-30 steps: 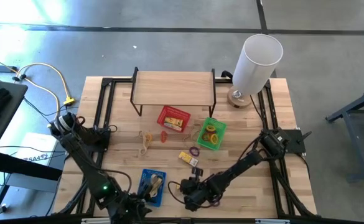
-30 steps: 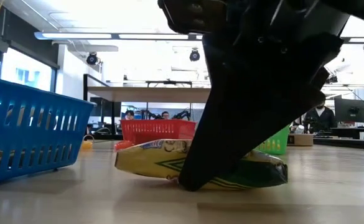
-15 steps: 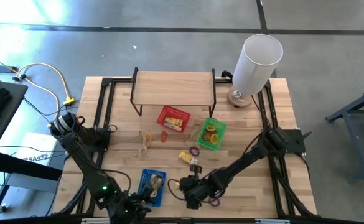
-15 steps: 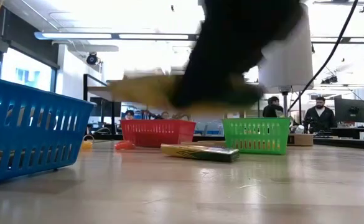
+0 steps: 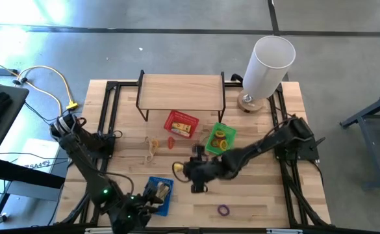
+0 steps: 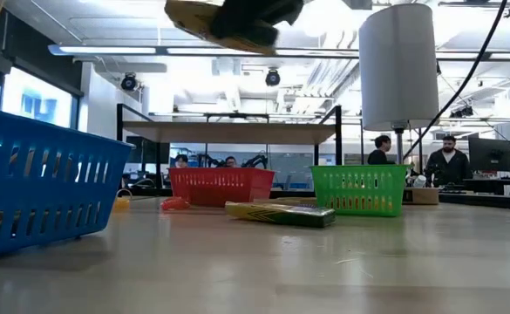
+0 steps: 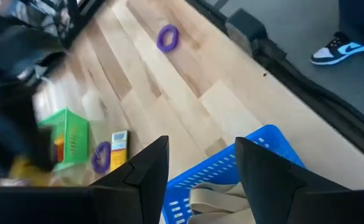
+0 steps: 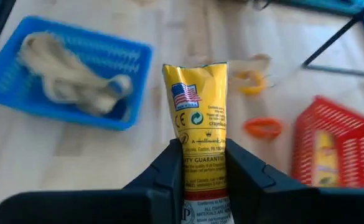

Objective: Pick & Place Office Desk Supplies
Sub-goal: Put the yellow crayon box into the red bin, then put the brown rubber band into the blue bin

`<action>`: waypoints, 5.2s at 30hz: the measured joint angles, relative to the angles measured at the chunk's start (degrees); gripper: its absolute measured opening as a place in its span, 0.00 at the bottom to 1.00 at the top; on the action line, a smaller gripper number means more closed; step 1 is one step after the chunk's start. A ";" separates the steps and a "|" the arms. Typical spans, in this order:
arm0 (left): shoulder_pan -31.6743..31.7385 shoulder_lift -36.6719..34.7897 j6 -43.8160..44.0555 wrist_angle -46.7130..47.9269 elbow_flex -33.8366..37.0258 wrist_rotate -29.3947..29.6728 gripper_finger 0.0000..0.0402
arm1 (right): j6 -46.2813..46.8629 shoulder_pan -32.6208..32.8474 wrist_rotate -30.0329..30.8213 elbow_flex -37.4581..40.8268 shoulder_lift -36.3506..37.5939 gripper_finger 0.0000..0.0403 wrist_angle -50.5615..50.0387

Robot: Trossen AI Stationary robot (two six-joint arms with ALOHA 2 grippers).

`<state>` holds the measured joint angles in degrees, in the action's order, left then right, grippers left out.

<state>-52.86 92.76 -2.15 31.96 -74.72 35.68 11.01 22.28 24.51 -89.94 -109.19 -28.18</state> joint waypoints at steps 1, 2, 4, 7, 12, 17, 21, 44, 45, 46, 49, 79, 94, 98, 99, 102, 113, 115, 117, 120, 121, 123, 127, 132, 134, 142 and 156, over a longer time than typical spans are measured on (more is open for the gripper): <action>0.73 -0.03 0.09 0.23 0.00 -1.03 0.43 | -1.34 -1.09 -0.02 -0.03 0.37 0.19 -0.07; 1.60 -0.03 0.27 0.44 0.00 -2.26 0.43 | -2.58 -2.19 0.03 -0.04 0.75 0.19 -0.74; 3.42 -0.03 0.94 1.48 0.00 -5.65 0.43 | -4.41 -4.75 0.40 0.01 0.99 0.19 -1.54; 6.43 -0.03 1.86 2.90 0.00 -12.31 0.43 | -6.40 -8.52 0.35 0.01 1.01 0.19 -1.76; 9.79 -0.03 3.19 5.44 0.00 -20.21 0.43 | -8.26 -14.70 0.17 0.01 1.01 0.19 -1.42; 9.73 -0.03 5.49 7.14 0.08 -20.36 0.43 | -8.42 -20.34 -5.91 -0.10 -0.37 0.19 -1.48; 9.57 -0.03 7.62 6.12 1.09 -20.36 0.43 | -11.13 -23.59 -9.12 0.08 -3.27 0.20 -0.41; 9.56 1.01 16.40 -2.51 3.69 -20.16 0.43 | -13.05 -29.92 -16.89 -0.14 -8.23 0.33 2.03; 9.53 1.18 17.24 -3.14 3.69 -20.17 0.43 | -12.93 -29.83 -16.92 -0.14 -8.23 0.35 2.02; 9.47 1.35 18.24 -3.39 3.69 -20.12 0.43 | -12.92 -29.82 -16.79 -0.14 -8.24 0.38 2.08; 9.11 2.21 21.67 -6.58 3.69 -20.50 0.43 | -12.81 -29.81 -16.87 -0.14 -8.25 0.47 2.07; 23.64 -10.59 70.17 34.91 3.61 -10.81 0.43 | -0.55 -0.84 -13.94 1.23 4.86 0.62 -19.83; 50.54 -11.40 60.92 41.01 14.18 -23.48 0.43 | 14.12 10.80 -9.70 11.91 5.50 0.61 -20.06; 53.96 -11.74 58.52 30.99 20.91 -26.40 0.43 | 14.38 11.79 -9.40 12.31 5.61 0.61 -20.15; 54.74 -11.71 57.87 28.89 22.21 -27.32 0.43 | 14.36 11.95 -9.42 12.31 5.71 0.61 -20.12; 56.72 -11.72 58.31 28.27 24.17 -27.65 0.43 | 14.41 12.31 -9.41 12.27 5.73 0.61 -20.49; 58.86 -11.70 54.08 16.89 27.61 -28.29 0.43 | 15.39 13.81 -6.23 12.27 5.73 0.61 -20.98; 58.85 -11.50 54.01 16.86 27.71 -28.38 0.43 | 15.82 13.84 -6.25 12.27 5.73 0.61 -21.16; 58.56 -11.46 54.46 16.86 27.74 -28.46 0.43 | 15.89 13.84 -6.25 12.27 5.73 0.61 -21.27; 57.78 -11.46 56.17 16.85 27.74 -29.12 0.43 | 15.86 13.84 -6.26 12.27 5.73 0.61 -21.27; 57.40 -11.46 56.25 16.83 27.74 -29.22 0.43 | 15.84 13.84 -6.23 12.27 5.73 0.61 -21.29; 56.57 -11.46 56.00 16.84 27.74 -28.78 0.43 | 15.82 13.84 -6.23 12.27 5.73 0.61 -21.29; 54.86 -11.46 57.65 16.44 27.74 -26.87 0.43 | 15.78 13.84 -6.23 12.27 5.73 0.61 -21.28; 54.03 -11.46 60.67 15.90 27.74 -26.60 0.43 | 14.77 13.84 -6.24 12.26 5.73 0.61 -20.80; 54.03 -11.46 60.97 15.92 27.74 -26.58 0.43 | 14.69 13.84 -6.25 12.25 5.71 0.61 -20.59; 54.05 -11.46 63.60 15.21 28.91 -26.48 0.43 | 14.66 13.84 -6.60 12.25 5.73 0.61 -20.46; 55.37 -11.45 65.21 9.98 31.17 -28.35 0.43 | 14.42 13.84 -6.47 12.25 5.73 0.61 -20.18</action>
<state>2.51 81.31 63.06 41.93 -43.55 7.33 25.43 36.12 18.04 -77.69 -103.46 -48.36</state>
